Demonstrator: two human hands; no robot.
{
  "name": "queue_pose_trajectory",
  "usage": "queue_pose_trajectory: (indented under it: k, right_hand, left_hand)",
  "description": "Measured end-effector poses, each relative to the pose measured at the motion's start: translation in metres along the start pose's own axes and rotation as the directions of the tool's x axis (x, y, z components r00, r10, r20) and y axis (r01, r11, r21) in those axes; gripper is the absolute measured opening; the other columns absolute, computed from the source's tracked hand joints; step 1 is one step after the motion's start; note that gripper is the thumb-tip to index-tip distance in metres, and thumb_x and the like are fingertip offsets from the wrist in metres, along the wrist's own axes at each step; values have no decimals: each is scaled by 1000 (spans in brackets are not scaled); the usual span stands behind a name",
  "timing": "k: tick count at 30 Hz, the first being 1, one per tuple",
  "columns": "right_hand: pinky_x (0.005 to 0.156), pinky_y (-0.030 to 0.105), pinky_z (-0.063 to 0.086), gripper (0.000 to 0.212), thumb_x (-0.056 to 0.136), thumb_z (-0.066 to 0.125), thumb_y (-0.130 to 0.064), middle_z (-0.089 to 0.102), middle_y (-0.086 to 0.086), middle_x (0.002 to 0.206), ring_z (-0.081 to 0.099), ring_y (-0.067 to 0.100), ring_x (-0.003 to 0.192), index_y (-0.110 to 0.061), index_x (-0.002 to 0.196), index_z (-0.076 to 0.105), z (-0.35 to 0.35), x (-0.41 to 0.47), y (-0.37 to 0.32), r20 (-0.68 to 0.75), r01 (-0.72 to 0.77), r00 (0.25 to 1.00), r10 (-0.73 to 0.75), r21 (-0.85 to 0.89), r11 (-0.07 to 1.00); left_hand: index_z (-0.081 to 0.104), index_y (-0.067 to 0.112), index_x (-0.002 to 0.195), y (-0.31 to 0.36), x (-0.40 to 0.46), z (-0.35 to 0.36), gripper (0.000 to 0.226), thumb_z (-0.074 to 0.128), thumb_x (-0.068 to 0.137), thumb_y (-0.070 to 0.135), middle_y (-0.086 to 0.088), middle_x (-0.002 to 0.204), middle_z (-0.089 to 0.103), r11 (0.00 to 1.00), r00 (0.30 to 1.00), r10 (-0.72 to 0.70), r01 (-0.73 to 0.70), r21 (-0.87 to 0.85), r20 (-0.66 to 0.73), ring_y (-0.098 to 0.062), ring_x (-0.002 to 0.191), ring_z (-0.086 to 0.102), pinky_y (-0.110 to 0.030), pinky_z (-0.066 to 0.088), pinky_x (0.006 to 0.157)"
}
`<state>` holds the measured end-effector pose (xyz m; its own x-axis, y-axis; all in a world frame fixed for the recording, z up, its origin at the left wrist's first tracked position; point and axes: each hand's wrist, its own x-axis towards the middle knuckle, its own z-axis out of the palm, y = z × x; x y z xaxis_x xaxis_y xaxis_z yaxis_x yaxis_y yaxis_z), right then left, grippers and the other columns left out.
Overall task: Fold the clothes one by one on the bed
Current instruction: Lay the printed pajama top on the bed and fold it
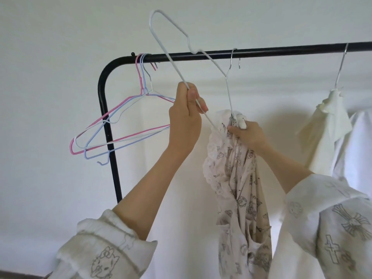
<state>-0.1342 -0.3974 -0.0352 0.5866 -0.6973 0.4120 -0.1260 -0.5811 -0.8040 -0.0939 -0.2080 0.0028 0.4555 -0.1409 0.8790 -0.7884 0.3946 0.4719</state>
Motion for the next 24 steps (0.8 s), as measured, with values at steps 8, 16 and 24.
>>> queue_pose_trajectory:
  k: [8,16,24]
  right_hand:
    - [79,39,57,15,86,67,-17,69,11,81,69,28,76,-6,79,60,-22,10,17,108,-249,968,226,325,912]
    - [86,38,49,22,86,63,-20,60,15,91,60,29,92,-5,72,52,0,-1,50,-80,-369,927,366,-20,929]
    - [84,39,52,14,85,55,-10,48,6,66,60,29,88,-6,73,51,-4,-38,56,-113,-426,892,437,111,898]
  left_hand:
    - [36,18,77,-5,5,-13,30,23,103,11,14,50,56,993,987,-102,94,-65,-124,-11,56,53,-44,50,68]
    - [38,19,78,-15,-8,-24,30,23,103,14,-2,69,59,979,962,-198,184,-90,-188,-18,68,60,-30,53,75]
    - [41,17,82,21,-26,-35,27,25,103,15,-7,82,65,937,935,-336,320,-141,-115,-15,72,66,-24,54,72]
